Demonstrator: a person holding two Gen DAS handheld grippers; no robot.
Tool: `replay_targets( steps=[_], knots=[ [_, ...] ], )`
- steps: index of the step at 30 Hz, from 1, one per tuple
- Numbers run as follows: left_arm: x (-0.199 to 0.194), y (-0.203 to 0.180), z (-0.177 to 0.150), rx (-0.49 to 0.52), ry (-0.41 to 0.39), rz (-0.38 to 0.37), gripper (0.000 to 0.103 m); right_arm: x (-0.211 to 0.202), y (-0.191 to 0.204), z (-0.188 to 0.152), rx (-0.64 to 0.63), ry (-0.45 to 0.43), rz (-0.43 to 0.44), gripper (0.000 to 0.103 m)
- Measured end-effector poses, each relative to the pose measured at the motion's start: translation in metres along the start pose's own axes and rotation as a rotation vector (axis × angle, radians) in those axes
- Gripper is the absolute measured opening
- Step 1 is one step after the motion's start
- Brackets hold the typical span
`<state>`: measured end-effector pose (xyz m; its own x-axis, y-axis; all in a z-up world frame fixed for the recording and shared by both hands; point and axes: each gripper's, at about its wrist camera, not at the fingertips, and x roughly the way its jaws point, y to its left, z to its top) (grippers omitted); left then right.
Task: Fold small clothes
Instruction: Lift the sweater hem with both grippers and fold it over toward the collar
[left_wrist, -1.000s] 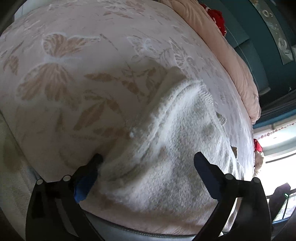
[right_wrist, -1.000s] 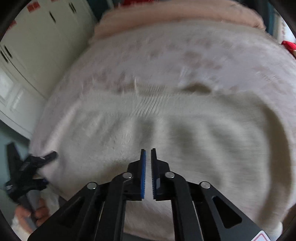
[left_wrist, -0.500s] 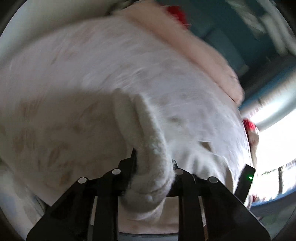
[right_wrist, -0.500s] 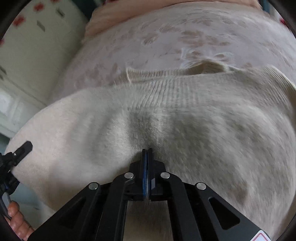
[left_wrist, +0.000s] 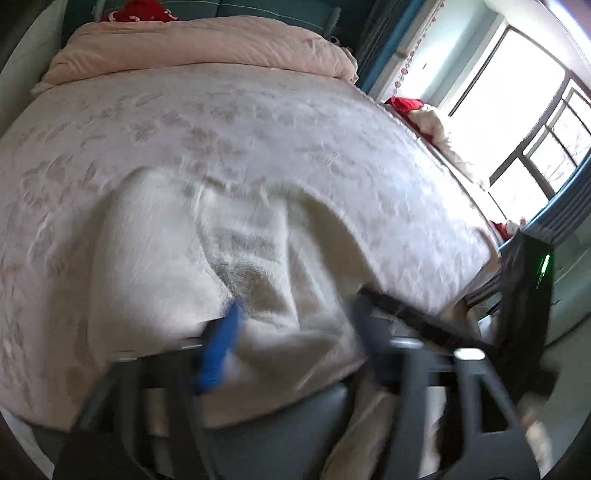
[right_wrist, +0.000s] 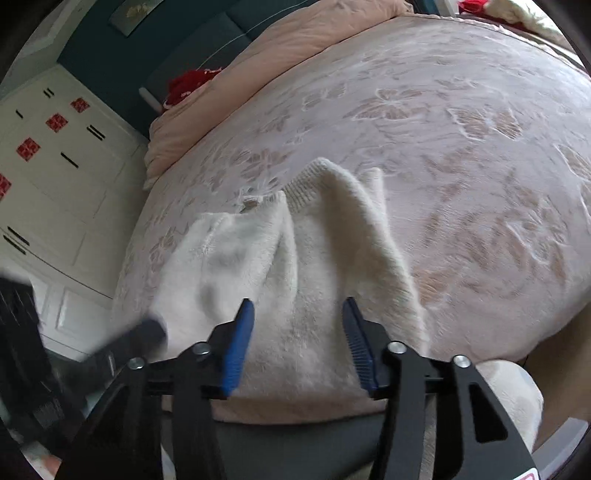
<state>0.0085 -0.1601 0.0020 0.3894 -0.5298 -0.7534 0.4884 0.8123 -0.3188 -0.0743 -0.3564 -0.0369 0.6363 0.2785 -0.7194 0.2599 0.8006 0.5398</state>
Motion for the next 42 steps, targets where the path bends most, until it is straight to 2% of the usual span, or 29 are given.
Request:
replay_targets(
  steps=[1, 3, 5, 7, 9, 12, 13, 14, 15, 16, 18, 19, 21, 23, 25, 27, 30, 31, 32, 34, 36, 38, 40, 42],
  knots=[
    [-0.005, 0.003, -0.009, 0.004, -0.018, 0.025, 0.084, -0.003, -0.002, 0.0, 0.003, 0.002, 0.013, 0.065],
    [-0.017, 0.014, -0.027, 0.02, -0.037, 0.083, 0.09, 0.0, -0.002, 0.0, 0.018, 0.018, 0.073, 0.07],
    [-0.02, 0.033, -0.043, 0.033, -0.022, 0.16, 0.09, 0.018, 0.008, 0.002, 0.038, 0.05, 0.129, 0.071],
    [-0.019, 0.053, -0.052, 0.013, -0.001, 0.226, 0.09, 0.035, 0.017, 0.005, 0.039, 0.084, 0.142, 0.073],
    [-0.016, 0.07, -0.059, -0.017, 0.012, 0.268, 0.09, 0.059, 0.027, 0.007, 0.041, 0.151, 0.142, 0.074],
    [-0.011, 0.085, -0.066, 0.006, 0.021, 0.299, 0.09, 0.085, 0.039, 0.003, 0.054, 0.233, 0.152, 0.074],
    [-0.007, 0.086, -0.069, 0.027, 0.02, 0.306, 0.09, 0.092, 0.042, 0.001, 0.064, 0.246, 0.152, 0.071],
    [-0.006, 0.087, -0.072, 0.043, 0.017, 0.31, 0.09, 0.098, 0.047, 0.0, 0.068, 0.254, 0.15, 0.063],
    [-0.003, 0.086, -0.071, 0.054, 0.017, 0.311, 0.089, 0.099, 0.052, 0.0, 0.058, 0.252, 0.141, 0.029],
    [0.0, 0.085, -0.071, 0.071, 0.021, 0.301, 0.085, 0.099, 0.058, 0.001, 0.034, 0.245, 0.123, 0.019],
    [0.0, 0.082, -0.068, 0.094, 0.04, 0.262, 0.057, 0.085, 0.078, 0.012, -0.021, 0.197, 0.143, 0.016],
    [-0.002, 0.082, -0.065, 0.095, 0.044, 0.242, 0.053, 0.073, 0.086, 0.019, -0.045, 0.163, 0.171, 0.014],
    [-0.012, 0.076, -0.06, 0.09, 0.012, 0.208, 0.036, 0.04, 0.103, 0.039, -0.077, 0.073, 0.247, 0.013],
    [-0.017, 0.07, -0.055, 0.09, -0.001, 0.168, 0.032, 0.007, 0.108, 0.057, -0.102, -0.011, 0.261, 0.013],
    [-0.014, 0.064, -0.051, 0.092, 0.007, 0.147, 0.032, -0.009, 0.096, 0.065, -0.13, -0.056, 0.214, 0.013],
    [-0.004, 0.062, -0.052, 0.089, 0.033, 0.154, 0.033, 0.0, 0.06, 0.062, -0.121, -0.034, 0.078, 0.014],
    [0.023, 0.072, -0.062, 0.047, 0.111, 0.174, 0.032, 0.057, -0.017, 0.033, -0.013, 0.128, -0.119, 0.014],
    [0.026, 0.071, -0.066, 0.033, 0.127, 0.18, 0.032, 0.063, -0.027, 0.026, 0.007, 0.131, -0.109, 0.014],
    [0.03, 0.075, -0.069, 0.018, 0.142, 0.18, 0.032, 0.059, -0.035, 0.019, 0.045, 0.089, -0.049, 0.014],
    [0.029, 0.076, -0.07, 0.016, 0.138, 0.185, 0.032, 0.051, -0.036, 0.021, 0.099, 0.077, 0.006, 0.018],
    [0.025, 0.073, -0.069, 0.039, 0.13, 0.198, 0.032, 0.049, -0.026, 0.026, 0.068, 0.089, 0.007, 0.024],
    [0.015, 0.066, -0.066, 0.065, 0.115, 0.194, 0.033, 0.042, -0.018, 0.032, 0.057, 0.083, 0.02, 0.034],
    [-0.001, 0.058, -0.063, 0.083, 0.077, 0.173, 0.033, 0.04, -0.015, 0.04, 0.081, 0.077, 0.073, 0.057],
    [-0.016, 0.053, -0.058, 0.08, 0.052, 0.135, 0.038, 0.046, -0.013, 0.05, 0.1, 0.094, 0.098, 0.059]
  ],
)
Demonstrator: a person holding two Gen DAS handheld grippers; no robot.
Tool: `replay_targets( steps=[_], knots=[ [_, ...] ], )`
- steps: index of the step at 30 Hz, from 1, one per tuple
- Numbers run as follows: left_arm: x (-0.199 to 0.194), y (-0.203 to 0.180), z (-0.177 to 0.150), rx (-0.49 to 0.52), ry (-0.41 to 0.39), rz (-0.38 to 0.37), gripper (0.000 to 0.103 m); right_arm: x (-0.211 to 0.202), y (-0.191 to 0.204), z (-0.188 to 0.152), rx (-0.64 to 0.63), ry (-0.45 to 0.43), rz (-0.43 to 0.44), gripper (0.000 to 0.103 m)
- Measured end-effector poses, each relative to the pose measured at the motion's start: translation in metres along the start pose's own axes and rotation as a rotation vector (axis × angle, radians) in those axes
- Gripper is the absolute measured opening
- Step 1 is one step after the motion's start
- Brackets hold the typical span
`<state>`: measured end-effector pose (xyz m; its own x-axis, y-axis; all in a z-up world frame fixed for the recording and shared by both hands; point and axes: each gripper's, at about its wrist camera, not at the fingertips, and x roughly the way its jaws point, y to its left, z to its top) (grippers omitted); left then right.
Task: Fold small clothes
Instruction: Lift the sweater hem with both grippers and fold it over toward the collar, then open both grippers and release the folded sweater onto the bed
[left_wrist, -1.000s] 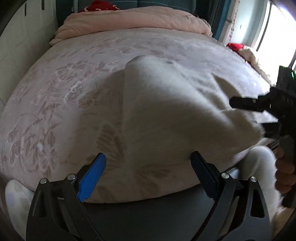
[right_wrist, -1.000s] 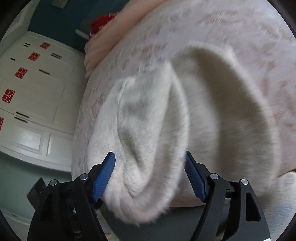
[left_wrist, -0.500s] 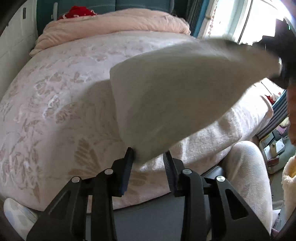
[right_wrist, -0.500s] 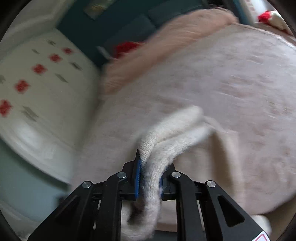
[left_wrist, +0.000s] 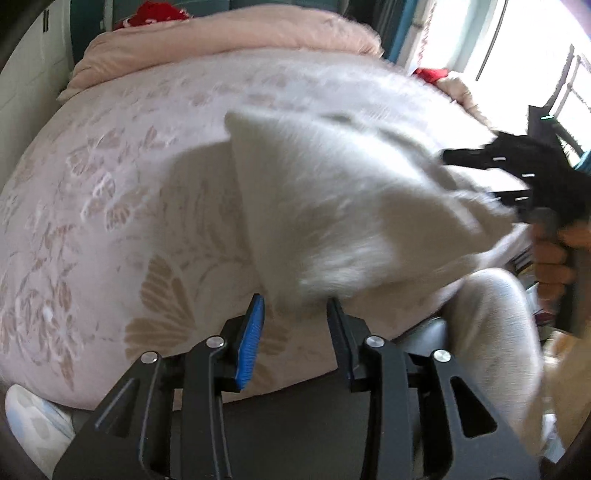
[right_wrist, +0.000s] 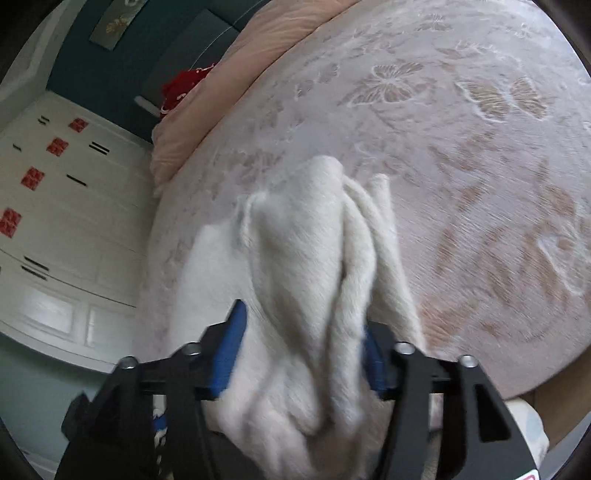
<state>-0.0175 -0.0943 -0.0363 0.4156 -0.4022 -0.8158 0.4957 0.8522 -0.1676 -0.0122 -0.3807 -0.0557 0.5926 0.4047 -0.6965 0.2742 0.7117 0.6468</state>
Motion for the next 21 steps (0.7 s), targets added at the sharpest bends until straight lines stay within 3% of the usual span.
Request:
replay_targets(
  steps=[2, 3, 4, 5, 7, 8, 10, 12, 13, 14, 16, 19, 21],
  knots=[
    [-0.016, -0.002, 0.006, -0.027, -0.046, -0.031, 0.047, 0.017, 0.0, 0.012, 0.002, 0.028, -0.02, 0.059],
    [-0.024, -0.002, 0.012, -0.046, -0.073, -0.043, 0.054, 0.021, 0.0, 0.015, -0.003, 0.037, -0.044, 0.042],
    [-0.027, -0.003, 0.018, -0.054, -0.083, -0.047, 0.056, 0.025, 0.003, 0.017, -0.022, 0.04, -0.071, 0.016],
    [-0.032, -0.004, 0.024, -0.06, -0.095, -0.053, 0.057, 0.023, 0.013, 0.02, -0.065, 0.025, -0.092, 0.016],
    [-0.038, -0.005, 0.033, -0.06, -0.112, -0.05, 0.058, -0.004, 0.034, 0.022, -0.123, -0.08, -0.036, 0.014],
    [-0.038, -0.005, 0.035, -0.063, -0.113, -0.042, 0.063, -0.02, 0.042, 0.024, -0.143, -0.128, -0.009, 0.014],
    [-0.035, -0.004, 0.036, -0.07, -0.105, -0.016, 0.068, -0.035, 0.04, 0.025, -0.147, -0.169, -0.002, 0.015],
    [-0.024, 0.001, 0.034, -0.086, -0.069, 0.014, 0.068, -0.018, 0.013, 0.021, -0.117, -0.103, -0.096, 0.017],
    [-0.017, 0.005, 0.031, -0.106, -0.04, 0.022, 0.068, 0.003, -0.008, 0.015, -0.116, -0.014, -0.219, 0.021],
    [-0.013, 0.008, 0.028, -0.125, -0.02, 0.02, 0.068, 0.013, -0.018, 0.009, -0.11, 0.026, -0.275, 0.024],
    [-0.01, 0.014, 0.024, -0.15, -0.004, 0.018, 0.068, -0.002, -0.018, 0.001, -0.094, -0.033, -0.249, 0.027],
    [-0.014, 0.017, 0.02, -0.136, -0.015, 0.051, 0.068, -0.048, 0.025, -0.006, -0.178, -0.191, -0.312, 0.031],
    [-0.015, 0.016, 0.021, -0.118, -0.026, 0.069, 0.071, -0.065, 0.065, -0.008, -0.263, -0.232, -0.24, 0.03]
  ],
)
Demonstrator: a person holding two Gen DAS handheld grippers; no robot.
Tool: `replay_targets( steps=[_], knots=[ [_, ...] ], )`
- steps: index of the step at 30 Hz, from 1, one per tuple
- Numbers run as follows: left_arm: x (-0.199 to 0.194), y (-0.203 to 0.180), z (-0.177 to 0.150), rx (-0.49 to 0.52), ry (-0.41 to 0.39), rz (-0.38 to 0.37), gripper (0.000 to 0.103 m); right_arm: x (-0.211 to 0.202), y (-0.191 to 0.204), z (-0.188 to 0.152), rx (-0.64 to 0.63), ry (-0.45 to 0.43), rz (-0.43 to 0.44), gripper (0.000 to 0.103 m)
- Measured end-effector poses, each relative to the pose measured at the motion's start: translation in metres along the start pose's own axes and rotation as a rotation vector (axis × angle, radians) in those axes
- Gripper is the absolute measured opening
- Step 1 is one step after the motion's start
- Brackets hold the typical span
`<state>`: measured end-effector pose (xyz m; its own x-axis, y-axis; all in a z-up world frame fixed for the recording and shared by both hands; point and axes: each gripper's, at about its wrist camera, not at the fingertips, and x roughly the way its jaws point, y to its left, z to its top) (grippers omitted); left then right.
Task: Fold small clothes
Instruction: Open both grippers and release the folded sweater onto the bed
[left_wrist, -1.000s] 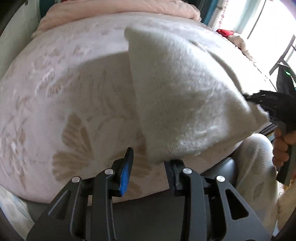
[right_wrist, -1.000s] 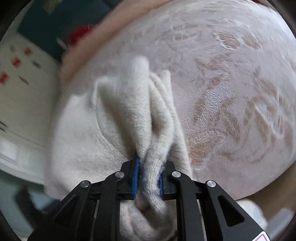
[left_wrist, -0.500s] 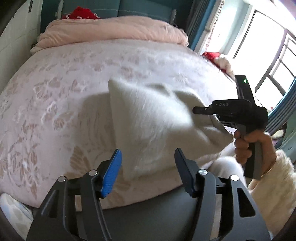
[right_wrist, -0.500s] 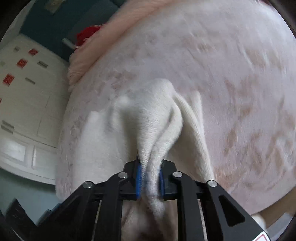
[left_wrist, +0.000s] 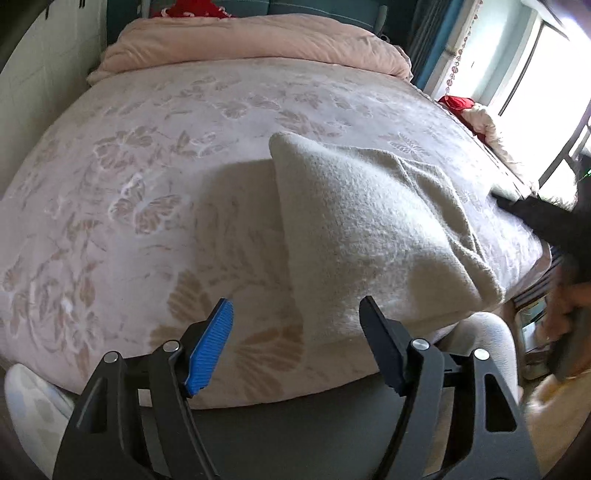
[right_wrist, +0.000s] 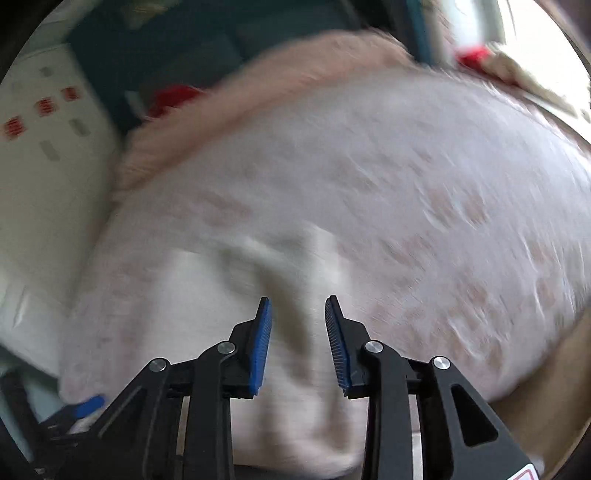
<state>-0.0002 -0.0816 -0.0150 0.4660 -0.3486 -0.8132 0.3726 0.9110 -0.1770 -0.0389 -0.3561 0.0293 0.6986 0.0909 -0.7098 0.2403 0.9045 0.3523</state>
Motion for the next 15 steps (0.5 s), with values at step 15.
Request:
replay_targets(
  steps=[15],
  knots=[
    [-0.013, 0.005, 0.001, -0.001, -0.012, 0.016, 0.083, 0.032, 0.071, -0.049, -0.14, 0.205, 0.105, 0.009]
  ],
)
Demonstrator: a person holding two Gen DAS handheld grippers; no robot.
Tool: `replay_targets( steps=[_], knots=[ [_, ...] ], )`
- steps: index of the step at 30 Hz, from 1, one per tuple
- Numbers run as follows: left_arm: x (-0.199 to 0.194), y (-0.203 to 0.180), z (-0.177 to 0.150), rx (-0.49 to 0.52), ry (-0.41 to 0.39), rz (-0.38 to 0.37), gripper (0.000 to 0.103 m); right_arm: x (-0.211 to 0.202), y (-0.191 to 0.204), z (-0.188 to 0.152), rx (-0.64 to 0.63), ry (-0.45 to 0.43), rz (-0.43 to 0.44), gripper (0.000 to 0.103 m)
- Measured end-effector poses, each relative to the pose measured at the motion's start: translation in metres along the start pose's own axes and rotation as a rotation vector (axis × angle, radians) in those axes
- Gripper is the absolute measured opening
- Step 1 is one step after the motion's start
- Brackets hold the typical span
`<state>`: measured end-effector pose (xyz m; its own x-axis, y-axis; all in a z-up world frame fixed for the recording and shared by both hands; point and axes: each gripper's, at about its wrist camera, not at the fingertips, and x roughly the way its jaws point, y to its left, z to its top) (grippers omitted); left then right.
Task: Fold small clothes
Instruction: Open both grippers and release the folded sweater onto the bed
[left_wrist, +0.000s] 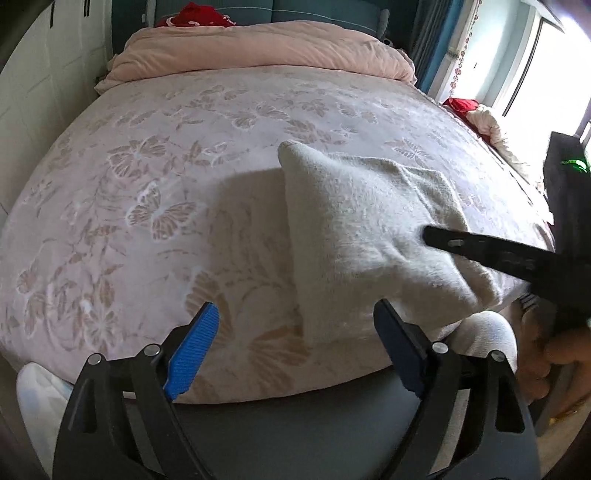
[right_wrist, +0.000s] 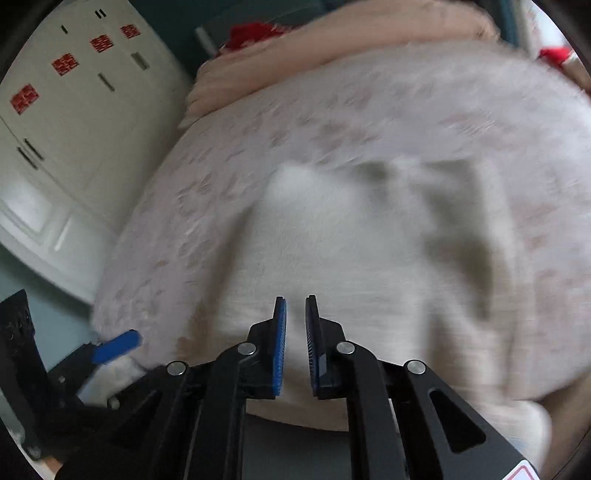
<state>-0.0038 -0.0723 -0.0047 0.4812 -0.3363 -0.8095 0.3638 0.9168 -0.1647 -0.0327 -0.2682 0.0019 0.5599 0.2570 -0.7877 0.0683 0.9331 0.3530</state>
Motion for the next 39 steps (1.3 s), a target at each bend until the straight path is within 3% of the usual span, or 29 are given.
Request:
replay_targets(
  steps=[2, 3, 4, 7, 8, 10, 11, 16, 18, 21, 25, 26, 29, 34, 39],
  knots=[
    [0.004, -0.007, 0.001, 0.007, 0.006, -0.012, 0.083, 0.004, -0.033, -0.018, 0.005, 0.042, -0.163, 0.008],
    [0.006, -0.013, 0.002, 0.014, 0.008, -0.024, 0.083, 0.015, -0.051, -0.028, 0.016, 0.086, -0.227, 0.0],
    [0.007, -0.018, 0.003, 0.021, 0.009, -0.035, 0.083, 0.024, -0.066, -0.037, 0.038, 0.112, -0.217, 0.0],
    [0.008, -0.036, 0.003, 0.071, 0.006, -0.042, 0.083, -0.014, -0.082, -0.041, 0.215, 0.025, -0.061, 0.0],
    [0.007, -0.041, 0.003, 0.093, 0.002, -0.036, 0.084, -0.028, -0.082, -0.04, 0.215, -0.008, -0.057, 0.0],
    [0.005, -0.05, 0.002, 0.123, -0.01, -0.034, 0.086, -0.046, -0.077, -0.036, 0.187, -0.059, -0.091, 0.015],
    [0.006, -0.054, 0.002, 0.134, -0.013, -0.031, 0.088, -0.05, -0.079, -0.034, 0.187, -0.063, -0.099, 0.016],
    [0.018, -0.069, 0.004, 0.151, 0.009, -0.039, 0.088, -0.015, -0.099, 0.01, 0.22, -0.064, -0.121, 0.039],
    [0.023, -0.075, 0.006, 0.172, 0.011, -0.024, 0.088, 0.015, -0.111, 0.029, 0.223, -0.021, -0.097, 0.04],
    [0.031, -0.08, 0.009, 0.183, 0.024, -0.007, 0.088, 0.034, -0.107, 0.048, 0.183, 0.018, -0.089, 0.009],
    [0.04, -0.08, 0.01, 0.174, 0.041, 0.009, 0.088, -0.004, -0.106, 0.061, 0.201, -0.14, -0.04, 0.009],
    [0.044, -0.08, 0.01, 0.166, 0.051, 0.008, 0.088, 0.004, -0.116, 0.06, 0.218, -0.127, -0.056, 0.009],
    [0.054, -0.08, 0.009, 0.153, 0.081, 0.004, 0.088, 0.06, -0.134, 0.047, 0.175, 0.073, -0.148, 0.011],
    [0.06, -0.076, 0.009, 0.136, 0.098, 0.015, 0.088, -0.006, -0.116, 0.032, 0.198, -0.067, -0.062, 0.021],
    [0.059, -0.077, 0.01, 0.128, 0.093, 0.013, 0.088, -0.033, -0.102, -0.022, 0.18, -0.028, -0.051, 0.021]
  ],
)
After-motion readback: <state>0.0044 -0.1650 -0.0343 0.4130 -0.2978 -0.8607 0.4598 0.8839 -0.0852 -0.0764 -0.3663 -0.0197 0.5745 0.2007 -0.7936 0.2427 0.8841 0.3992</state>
